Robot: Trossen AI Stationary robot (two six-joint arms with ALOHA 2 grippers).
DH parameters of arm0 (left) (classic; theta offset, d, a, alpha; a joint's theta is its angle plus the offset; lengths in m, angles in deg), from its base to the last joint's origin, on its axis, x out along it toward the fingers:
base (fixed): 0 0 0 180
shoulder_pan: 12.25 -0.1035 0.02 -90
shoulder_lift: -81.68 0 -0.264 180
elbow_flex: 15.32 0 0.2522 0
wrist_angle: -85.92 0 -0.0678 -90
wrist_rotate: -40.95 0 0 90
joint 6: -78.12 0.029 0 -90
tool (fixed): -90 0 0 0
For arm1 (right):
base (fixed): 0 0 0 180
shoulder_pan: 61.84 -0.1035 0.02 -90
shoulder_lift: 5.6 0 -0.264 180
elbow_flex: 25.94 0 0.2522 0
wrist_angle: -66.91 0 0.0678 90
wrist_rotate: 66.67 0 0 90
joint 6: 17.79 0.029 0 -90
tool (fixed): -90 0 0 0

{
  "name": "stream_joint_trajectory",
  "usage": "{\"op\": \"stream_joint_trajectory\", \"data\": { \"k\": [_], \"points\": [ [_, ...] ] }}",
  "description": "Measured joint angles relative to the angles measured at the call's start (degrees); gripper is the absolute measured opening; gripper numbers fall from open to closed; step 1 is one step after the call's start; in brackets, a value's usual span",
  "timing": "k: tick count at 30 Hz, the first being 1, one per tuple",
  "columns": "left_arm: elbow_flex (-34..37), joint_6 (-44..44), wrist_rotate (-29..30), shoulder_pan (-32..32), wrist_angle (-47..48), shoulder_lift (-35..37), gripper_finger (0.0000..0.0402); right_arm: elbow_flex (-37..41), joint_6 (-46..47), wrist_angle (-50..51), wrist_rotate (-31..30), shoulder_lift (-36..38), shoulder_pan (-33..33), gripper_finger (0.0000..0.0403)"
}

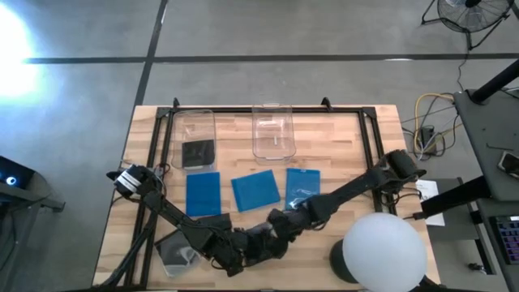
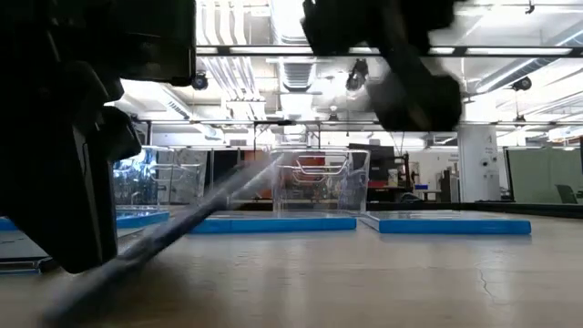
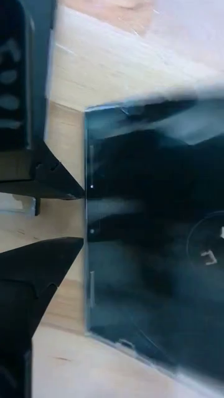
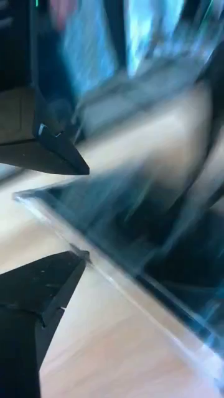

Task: Pick & place jewel cases by type
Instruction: Put the black CD case into the left transparent bin

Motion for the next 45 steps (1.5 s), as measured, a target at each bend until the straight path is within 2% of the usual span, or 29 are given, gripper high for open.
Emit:
{"op": "stream_joint_trajectory", "data": {
  "k": [5,10,19,23,30,37,41,45],
  "points": [
    [-0.13,0.91,-0.11,-0.16,-0.80,0.00,0.0094,-0.27,-2.32,-0.19,-3.02,1.30,0.33,0.0203],
    [-0.14,1.14,-0.20,-0.39,-0.84,0.00,0.0094,-1.23,-1.82,-1.07,-3.05,-0.09,0.21,0.0203],
    [-0.16,0.14,1.64,-0.42,-0.68,0.00,0.0094,-0.88,7.64,-2.73,1.93,-4.40,0.19,0.0200],
    [-0.15,-1.37,4.49,-0.24,-0.68,0.11,0.0094,-0.76,12.00,-4.21,2.11,-4.82,0.25,0.0178],
    [-0.12,-2.08,7.32,-0.12,-1.02,1.19,0.0094,-0.26,13.43,-3.82,1.51,-5.02,0.48,0.0105],
    [-0.83,-2.63,12.96,0.84,2.61,8.23,0.0094,-0.26,12.99,-3.72,1.84,-4.07,0.96,0.0043],
    [-0.90,-3.15,14.54,1.92,7.36,13.59,0.0094,-0.26,11.69,-4.04,1.84,-2.05,1.85,0.0028],
    [-1.35,-4.94,16.80,3.70,10.75,21.85,0.0094,-1.05,8.78,-4.05,1.80,0.63,3.79,0.0027]
  ]
}}
